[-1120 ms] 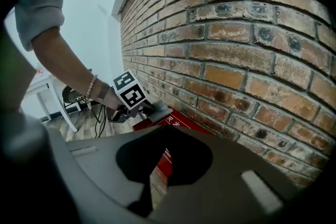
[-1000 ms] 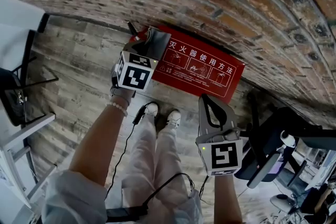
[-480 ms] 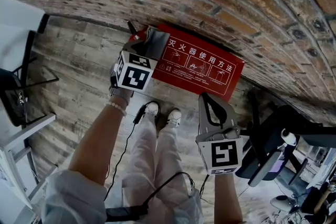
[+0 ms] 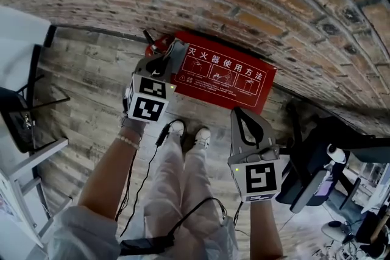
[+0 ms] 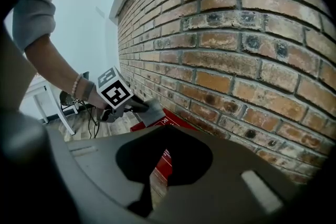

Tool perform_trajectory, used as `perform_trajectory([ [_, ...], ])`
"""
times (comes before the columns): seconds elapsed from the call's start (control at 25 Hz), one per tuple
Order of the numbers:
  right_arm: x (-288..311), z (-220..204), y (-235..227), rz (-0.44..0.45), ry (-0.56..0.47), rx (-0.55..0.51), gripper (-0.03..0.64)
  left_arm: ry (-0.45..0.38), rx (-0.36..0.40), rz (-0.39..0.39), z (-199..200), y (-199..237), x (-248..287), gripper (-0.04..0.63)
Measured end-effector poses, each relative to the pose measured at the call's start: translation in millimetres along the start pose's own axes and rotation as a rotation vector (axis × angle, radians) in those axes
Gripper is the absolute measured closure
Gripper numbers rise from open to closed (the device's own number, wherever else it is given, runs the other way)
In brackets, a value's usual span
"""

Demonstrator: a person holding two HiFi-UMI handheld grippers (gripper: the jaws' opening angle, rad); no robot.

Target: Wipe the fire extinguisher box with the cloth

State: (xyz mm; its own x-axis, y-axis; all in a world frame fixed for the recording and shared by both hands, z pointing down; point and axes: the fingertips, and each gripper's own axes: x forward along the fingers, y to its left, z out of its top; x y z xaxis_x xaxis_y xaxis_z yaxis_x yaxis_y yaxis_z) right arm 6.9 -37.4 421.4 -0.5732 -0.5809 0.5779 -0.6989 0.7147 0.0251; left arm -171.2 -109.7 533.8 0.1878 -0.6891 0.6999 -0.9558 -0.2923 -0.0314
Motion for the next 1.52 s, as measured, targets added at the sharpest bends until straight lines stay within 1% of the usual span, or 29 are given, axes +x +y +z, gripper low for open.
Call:
perform_trajectory([
  [0.32, -22.5, -4.3, -18.2, -0.043, -0.008, 0.035, 0.606, -0.045, -0.019, -0.069, 21.6, -43.2, -27.1, 0.584],
  [0.64, -42.8, -29.6, -36.3, -0.087, 0.01, 0.079, 0.606, -0.063, -0.021, -0.185, 32.6, -116.1, -27.0, 0.584],
  [1.0, -67.2, -57.9, -60.1, -0.143, 0.026, 0.134, 0.606, -0.05, -0.041, -0.307, 40.0, -200.6, -16.9, 0.584],
  [1.24, -82.2, -75.3, -73.2, -0.171, 0.038, 0.158, 0.606, -0.042, -0.072, -0.34, 41.0, -242.3, -6.3, 0.584],
  [1.52, -90.5, -90.6, -83.1, -0.184, 0.055, 0.183, 0.606, 0.01, -0.087, -0.401, 27.1, -289.4, 8.6, 0.584],
])
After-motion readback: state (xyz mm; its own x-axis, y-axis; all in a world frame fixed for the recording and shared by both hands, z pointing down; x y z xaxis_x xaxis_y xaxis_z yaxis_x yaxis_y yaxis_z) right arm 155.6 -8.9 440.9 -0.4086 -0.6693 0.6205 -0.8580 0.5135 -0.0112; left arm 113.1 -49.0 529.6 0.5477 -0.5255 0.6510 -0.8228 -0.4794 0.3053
